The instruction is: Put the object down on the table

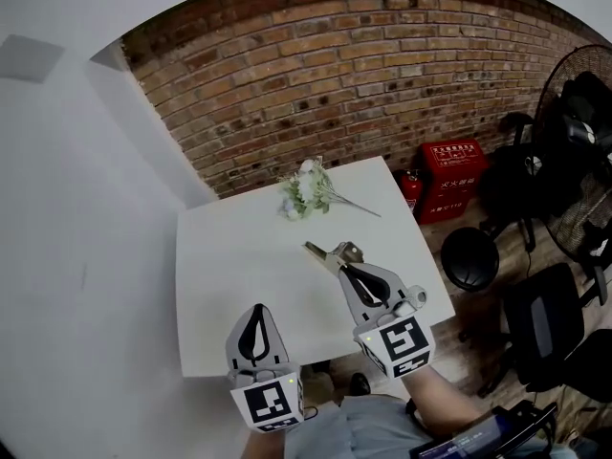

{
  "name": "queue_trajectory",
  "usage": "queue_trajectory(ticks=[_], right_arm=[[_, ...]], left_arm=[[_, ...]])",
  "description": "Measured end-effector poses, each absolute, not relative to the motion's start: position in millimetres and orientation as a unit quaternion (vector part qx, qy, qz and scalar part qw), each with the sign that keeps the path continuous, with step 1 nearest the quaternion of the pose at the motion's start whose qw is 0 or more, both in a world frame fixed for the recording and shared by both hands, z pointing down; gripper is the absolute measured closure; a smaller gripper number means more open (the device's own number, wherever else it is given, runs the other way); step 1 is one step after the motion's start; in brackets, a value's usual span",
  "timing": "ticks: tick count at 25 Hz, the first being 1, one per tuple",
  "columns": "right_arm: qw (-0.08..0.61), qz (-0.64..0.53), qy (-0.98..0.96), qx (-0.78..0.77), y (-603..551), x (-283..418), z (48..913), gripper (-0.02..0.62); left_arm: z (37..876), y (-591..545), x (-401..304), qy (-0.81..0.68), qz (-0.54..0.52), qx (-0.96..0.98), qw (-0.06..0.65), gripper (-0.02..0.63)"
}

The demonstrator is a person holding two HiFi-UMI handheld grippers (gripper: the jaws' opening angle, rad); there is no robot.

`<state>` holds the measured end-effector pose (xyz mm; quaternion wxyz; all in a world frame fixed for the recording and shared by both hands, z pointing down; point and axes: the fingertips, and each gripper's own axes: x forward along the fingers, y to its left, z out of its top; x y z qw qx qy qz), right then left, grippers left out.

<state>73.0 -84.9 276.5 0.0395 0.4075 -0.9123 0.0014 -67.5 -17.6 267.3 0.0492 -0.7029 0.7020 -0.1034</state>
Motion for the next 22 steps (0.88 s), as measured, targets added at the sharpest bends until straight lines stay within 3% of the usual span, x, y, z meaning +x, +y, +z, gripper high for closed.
queue_trajectory(ticks=[22], right_arm=[[0.114,0.048,-0.907,0.403,-169,-14,332,0.572]], left_arm=[[322,-114,-145,0.684,-0.112,-0.72,-0.029,0.598]])
